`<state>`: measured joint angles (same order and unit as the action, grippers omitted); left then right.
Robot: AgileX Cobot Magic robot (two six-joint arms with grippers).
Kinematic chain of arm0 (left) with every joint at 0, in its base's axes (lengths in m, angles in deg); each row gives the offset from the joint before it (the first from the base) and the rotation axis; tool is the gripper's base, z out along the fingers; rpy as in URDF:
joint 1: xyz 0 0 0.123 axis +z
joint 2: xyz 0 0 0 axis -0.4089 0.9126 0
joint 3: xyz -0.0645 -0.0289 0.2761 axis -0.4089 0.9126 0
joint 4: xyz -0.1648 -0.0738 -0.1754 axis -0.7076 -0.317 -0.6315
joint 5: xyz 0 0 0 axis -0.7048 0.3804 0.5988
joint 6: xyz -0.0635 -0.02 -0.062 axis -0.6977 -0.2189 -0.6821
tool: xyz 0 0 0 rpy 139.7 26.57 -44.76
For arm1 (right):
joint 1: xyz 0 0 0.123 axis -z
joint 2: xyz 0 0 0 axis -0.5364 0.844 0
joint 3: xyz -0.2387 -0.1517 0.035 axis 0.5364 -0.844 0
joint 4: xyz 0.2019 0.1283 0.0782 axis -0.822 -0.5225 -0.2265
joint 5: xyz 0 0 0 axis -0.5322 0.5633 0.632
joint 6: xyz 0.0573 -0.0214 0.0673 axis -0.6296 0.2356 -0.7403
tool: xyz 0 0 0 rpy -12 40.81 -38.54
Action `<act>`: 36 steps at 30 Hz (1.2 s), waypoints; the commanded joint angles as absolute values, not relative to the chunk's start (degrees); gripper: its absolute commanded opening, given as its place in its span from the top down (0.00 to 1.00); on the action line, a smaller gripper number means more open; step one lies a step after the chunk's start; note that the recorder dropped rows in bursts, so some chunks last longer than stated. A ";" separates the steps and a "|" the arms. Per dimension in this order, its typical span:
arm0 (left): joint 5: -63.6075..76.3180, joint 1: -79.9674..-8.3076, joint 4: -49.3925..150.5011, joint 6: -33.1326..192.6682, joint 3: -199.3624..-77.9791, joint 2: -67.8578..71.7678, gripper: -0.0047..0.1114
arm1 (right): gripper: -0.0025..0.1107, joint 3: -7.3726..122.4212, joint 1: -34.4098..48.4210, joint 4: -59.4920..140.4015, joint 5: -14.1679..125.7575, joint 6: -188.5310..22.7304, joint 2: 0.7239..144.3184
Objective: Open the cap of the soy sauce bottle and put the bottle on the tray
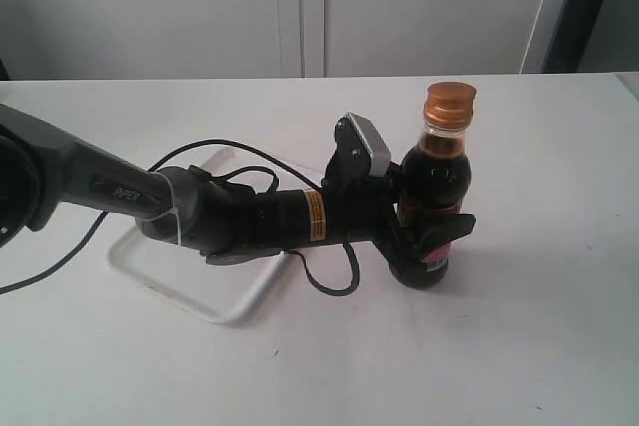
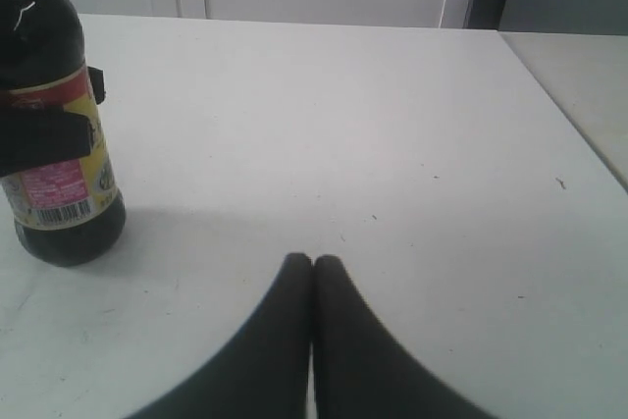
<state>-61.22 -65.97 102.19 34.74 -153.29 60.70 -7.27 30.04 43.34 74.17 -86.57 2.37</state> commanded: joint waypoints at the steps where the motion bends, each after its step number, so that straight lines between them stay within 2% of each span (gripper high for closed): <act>1: -61.17 -66.12 102.15 36.07 -153.38 60.47 0.96 | 0.98 -7.37 30.16 43.45 73.72 -87.00 2.02; 7: -60.93 -66.12 103.84 36.20 -153.38 60.47 0.96 | 0.98 -7.37 30.16 43.91 72.03 -84.93 2.02; 17: -60.82 -66.12 104.56 36.20 -153.38 60.47 0.96 | 0.98 -7.37 30.16 43.91 52.77 -85.55 2.02; 30: -60.82 -66.12 104.56 36.20 -153.38 60.47 0.96 | 0.98 -7.30 30.16 43.90 37.45 -100.98 3.73; 36: -60.82 -66.12 104.56 36.20 -153.38 60.47 0.96 | 0.98 3.21 30.16 46.09 38.17 -101.09 14.63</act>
<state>-61.11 -65.97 102.98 35.91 -153.29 60.70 -1.65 30.04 44.11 38.96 -100.52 9.65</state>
